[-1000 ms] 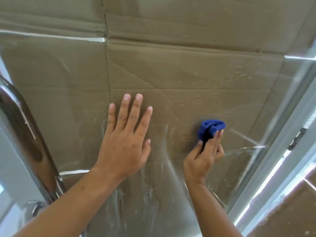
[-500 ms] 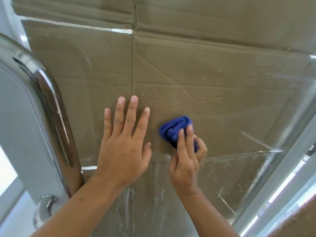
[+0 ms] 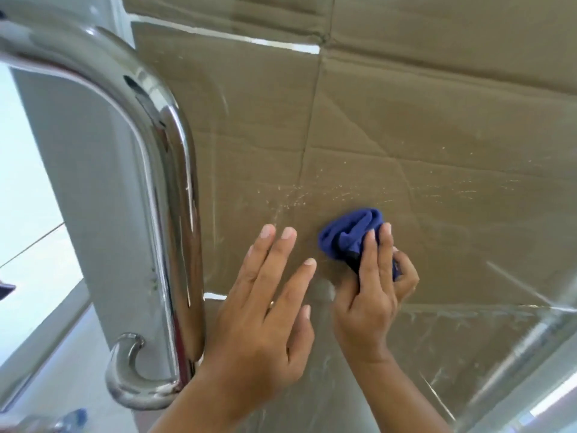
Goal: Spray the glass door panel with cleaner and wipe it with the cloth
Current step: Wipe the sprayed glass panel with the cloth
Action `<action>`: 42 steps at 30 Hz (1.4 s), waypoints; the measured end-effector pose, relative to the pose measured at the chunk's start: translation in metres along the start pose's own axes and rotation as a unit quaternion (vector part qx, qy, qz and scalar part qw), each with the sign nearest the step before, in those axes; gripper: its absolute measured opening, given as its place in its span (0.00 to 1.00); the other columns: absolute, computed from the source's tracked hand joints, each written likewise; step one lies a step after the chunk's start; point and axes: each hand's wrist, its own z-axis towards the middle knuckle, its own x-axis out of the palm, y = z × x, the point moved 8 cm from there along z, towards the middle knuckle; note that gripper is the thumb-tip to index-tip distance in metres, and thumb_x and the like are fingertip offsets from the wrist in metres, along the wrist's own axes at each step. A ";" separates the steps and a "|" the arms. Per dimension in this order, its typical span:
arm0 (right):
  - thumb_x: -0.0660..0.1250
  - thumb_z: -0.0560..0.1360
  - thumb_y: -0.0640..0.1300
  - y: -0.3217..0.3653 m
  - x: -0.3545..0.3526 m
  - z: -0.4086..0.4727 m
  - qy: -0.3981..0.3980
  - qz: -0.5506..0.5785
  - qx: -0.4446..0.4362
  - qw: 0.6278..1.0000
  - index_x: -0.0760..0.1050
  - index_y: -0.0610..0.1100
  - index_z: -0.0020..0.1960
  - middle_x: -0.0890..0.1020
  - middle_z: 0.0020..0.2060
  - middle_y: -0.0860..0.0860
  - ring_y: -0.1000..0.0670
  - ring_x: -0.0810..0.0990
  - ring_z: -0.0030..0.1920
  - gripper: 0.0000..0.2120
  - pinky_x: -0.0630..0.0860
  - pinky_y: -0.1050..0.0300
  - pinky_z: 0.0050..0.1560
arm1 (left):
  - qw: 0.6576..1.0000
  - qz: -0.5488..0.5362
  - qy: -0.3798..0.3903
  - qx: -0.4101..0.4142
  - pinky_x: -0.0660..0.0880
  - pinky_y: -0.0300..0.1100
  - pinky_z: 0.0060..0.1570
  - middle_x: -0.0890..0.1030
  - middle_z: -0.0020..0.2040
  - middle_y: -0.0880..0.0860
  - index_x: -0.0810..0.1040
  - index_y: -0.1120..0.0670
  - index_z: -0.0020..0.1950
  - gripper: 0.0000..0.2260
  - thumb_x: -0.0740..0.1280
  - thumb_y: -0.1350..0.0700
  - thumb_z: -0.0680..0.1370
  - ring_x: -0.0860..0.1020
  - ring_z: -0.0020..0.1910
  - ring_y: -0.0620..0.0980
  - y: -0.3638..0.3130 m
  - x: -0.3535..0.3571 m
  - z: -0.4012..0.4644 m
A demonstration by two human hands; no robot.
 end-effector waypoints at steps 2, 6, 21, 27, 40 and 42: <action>0.60 0.79 0.32 0.010 0.002 0.005 -0.014 -0.004 0.016 1.000 0.70 0.38 0.73 0.67 0.77 0.46 0.39 0.70 0.63 0.23 0.71 0.41 0.63 | 0.999 -0.010 -0.029 0.035 0.72 0.60 0.64 0.70 0.72 0.65 0.78 0.62 0.63 0.20 0.71 0.64 0.71 0.66 0.74 0.65 -0.003 -0.012 -0.009; 0.68 0.74 0.34 0.052 0.019 -0.009 0.076 -0.021 -0.156 0.985 0.66 0.49 0.77 0.60 0.81 0.56 0.42 0.69 0.66 0.33 0.68 0.46 0.64 | 0.994 0.000 -0.105 0.040 0.72 0.55 0.66 0.73 0.66 0.57 0.77 0.56 0.59 0.17 0.70 0.62 0.71 0.71 0.71 0.59 -0.008 -0.038 -0.021; 0.60 0.80 0.35 0.080 0.023 0.027 0.048 0.019 -0.141 0.989 0.74 0.45 0.72 0.74 0.72 0.48 0.40 0.73 0.63 0.21 0.68 0.44 0.62 | 0.975 -0.026 -0.164 -0.150 0.68 0.54 0.68 0.74 0.65 0.60 0.73 0.61 0.64 0.13 0.57 0.60 0.82 0.72 0.67 0.61 0.099 -0.085 -0.029; 0.70 0.79 0.40 0.111 0.040 0.014 0.110 -0.001 -0.250 0.962 0.72 0.50 0.74 0.70 0.75 0.54 0.42 0.72 0.65 0.25 0.68 0.44 0.60 | 0.982 0.069 -0.122 -0.126 0.67 0.57 0.68 0.72 0.68 0.65 0.79 0.64 0.61 0.16 0.71 0.61 0.74 0.68 0.69 0.64 0.113 -0.074 -0.025; 0.71 0.80 0.42 0.128 0.050 0.012 0.132 0.012 -0.300 0.945 0.78 0.51 0.70 0.75 0.72 0.56 0.45 0.72 0.65 0.19 0.65 0.47 0.61 | 0.981 0.103 -0.088 -0.141 0.58 0.66 0.73 0.58 0.77 0.66 0.64 0.62 0.73 0.37 0.77 0.66 0.67 0.52 0.79 0.63 0.121 -0.061 -0.034; 0.70 0.79 0.38 0.124 0.044 0.024 0.091 0.032 -0.249 0.964 0.78 0.48 0.70 0.75 0.71 0.53 0.43 0.74 0.63 0.19 0.67 0.47 0.60 | 0.982 0.094 -0.073 -0.144 0.57 0.67 0.73 0.56 0.78 0.66 0.63 0.63 0.74 0.39 0.77 0.67 0.67 0.50 0.79 0.63 0.123 -0.058 -0.036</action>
